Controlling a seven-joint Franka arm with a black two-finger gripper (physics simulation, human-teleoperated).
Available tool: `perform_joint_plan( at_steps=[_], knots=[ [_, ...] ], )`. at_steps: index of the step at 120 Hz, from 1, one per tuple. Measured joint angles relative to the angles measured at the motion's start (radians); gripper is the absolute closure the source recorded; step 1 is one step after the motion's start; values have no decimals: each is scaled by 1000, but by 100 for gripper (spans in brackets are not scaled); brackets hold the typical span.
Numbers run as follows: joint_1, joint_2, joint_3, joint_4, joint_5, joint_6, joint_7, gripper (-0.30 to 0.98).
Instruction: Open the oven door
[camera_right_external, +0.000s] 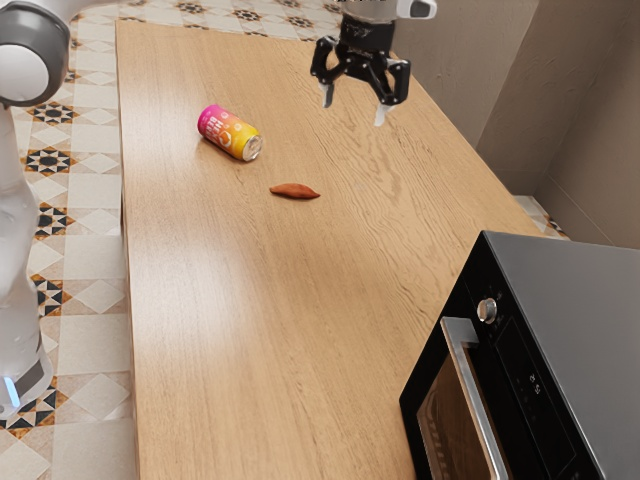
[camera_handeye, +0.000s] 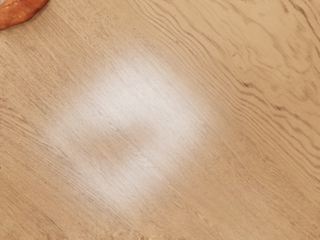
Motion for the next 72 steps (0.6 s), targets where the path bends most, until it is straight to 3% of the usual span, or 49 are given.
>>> perform_joint_plan(
  at_steps=[19, 44, 49, 59, 72],
  knots=[
    [-40, -37, -14, 1, -3, -39, -338, 0],
    [-205, -203, -47, -34, 6, -91, -709, 0],
    [-177, -319, -117, -177, 7, -59, -770, 0],
    [-2, -636, -397, -514, 3, 49, -880, 0],
    [-1, -751, -515, -635, -30, 164, -1002, 0]
  ],
)
